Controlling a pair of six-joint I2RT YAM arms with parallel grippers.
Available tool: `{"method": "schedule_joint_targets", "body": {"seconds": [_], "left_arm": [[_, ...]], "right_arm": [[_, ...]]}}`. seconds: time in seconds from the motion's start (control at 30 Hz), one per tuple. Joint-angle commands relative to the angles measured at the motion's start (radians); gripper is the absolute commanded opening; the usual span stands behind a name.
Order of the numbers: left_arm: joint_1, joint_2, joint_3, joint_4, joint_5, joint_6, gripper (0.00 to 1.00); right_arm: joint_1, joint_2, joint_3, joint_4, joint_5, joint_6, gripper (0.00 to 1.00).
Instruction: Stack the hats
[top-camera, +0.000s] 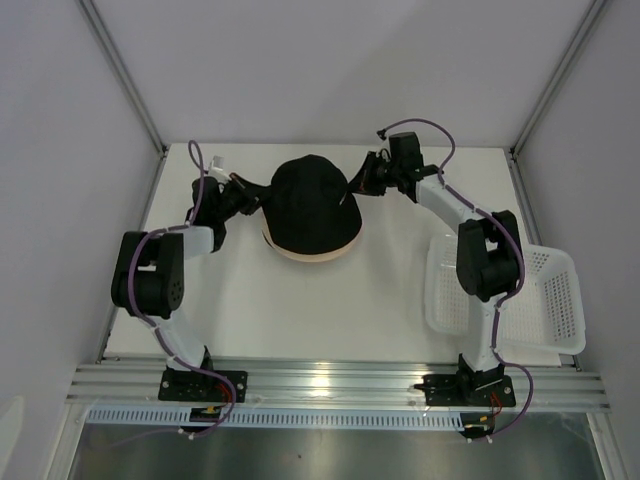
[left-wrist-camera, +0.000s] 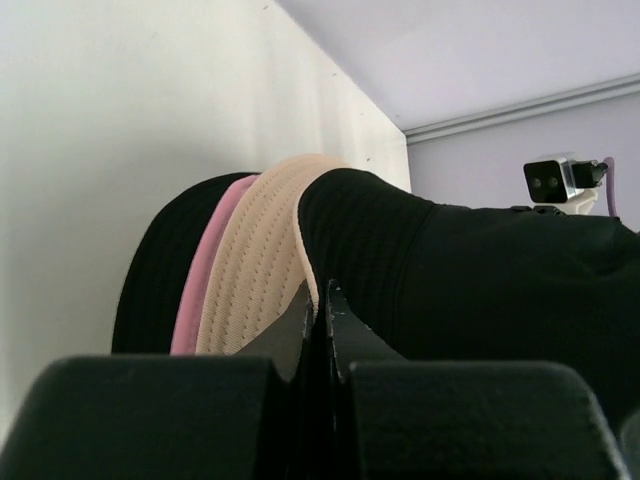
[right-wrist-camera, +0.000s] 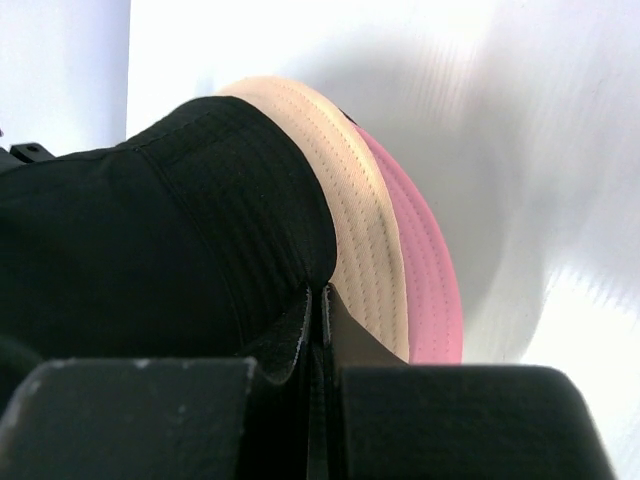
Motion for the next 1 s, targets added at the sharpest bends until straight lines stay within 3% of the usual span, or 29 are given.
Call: {"method": "schedule_joint_targets", "body": {"seconds": [0.0, 0.1, 0.33, 0.5, 0.53, 0.6, 0.7, 0.77, 0.8, 0.83, 0.93, 0.97], "left_arm": [[0.011, -0.038, -0.098, -0.074, -0.084, 0.035, 0.01], [0.01, -0.071, -0.141, -0.114, -0.118, 0.058, 0.01], [0.01, -0.019, -0.23, 0.166, -0.044, 0.017, 0.01], [0.011, -0.006, -0.211, 0.21, -0.011, 0.017, 0.06], [0.011, -0.017, -0.2, 0.181, -0.012, 0.021, 0.16], [0.011, -0.072, -0.194, 0.122, -0.033, 0.034, 0.27], [0.011, -0.153, -0.207, 0.047, -0.072, 0.047, 0.61], [0.014, -0.201, -0.226, -0.008, -0.096, 0.046, 0.73], [0.015, -0.262, -0.236, -0.039, -0.11, 0.047, 0.88], [0.019, -0.294, -0.241, -0.115, -0.127, 0.049, 0.94], [0.028, -0.44, -0.237, -0.345, -0.226, 0.073, 0.99], [0.03, -0.474, -0.218, -0.417, -0.286, 0.083, 0.99]], "right_arm": [[-0.004, -0.009, -0.067, 0.01, 0.085, -0.008, 0.0], [-0.002, -0.014, -0.084, 0.024, 0.105, -0.008, 0.0], [-0.002, -0.044, -0.18, 0.113, 0.153, 0.003, 0.0], [0.001, -0.07, -0.187, 0.102, 0.191, -0.029, 0.0], [0.001, -0.086, -0.185, 0.097, 0.196, -0.034, 0.0], [0.001, -0.102, -0.184, 0.096, 0.204, -0.048, 0.01], [0.008, -0.124, -0.18, 0.085, 0.216, -0.083, 0.02], [0.015, -0.132, -0.188, 0.071, 0.225, -0.088, 0.03], [0.018, -0.133, -0.202, 0.07, 0.22, -0.082, 0.05], [0.018, -0.136, -0.214, 0.071, 0.216, -0.077, 0.08], [0.025, -0.162, -0.275, 0.093, 0.214, -0.066, 0.46], [0.025, -0.182, -0.282, 0.091, 0.222, -0.066, 0.66]]}}
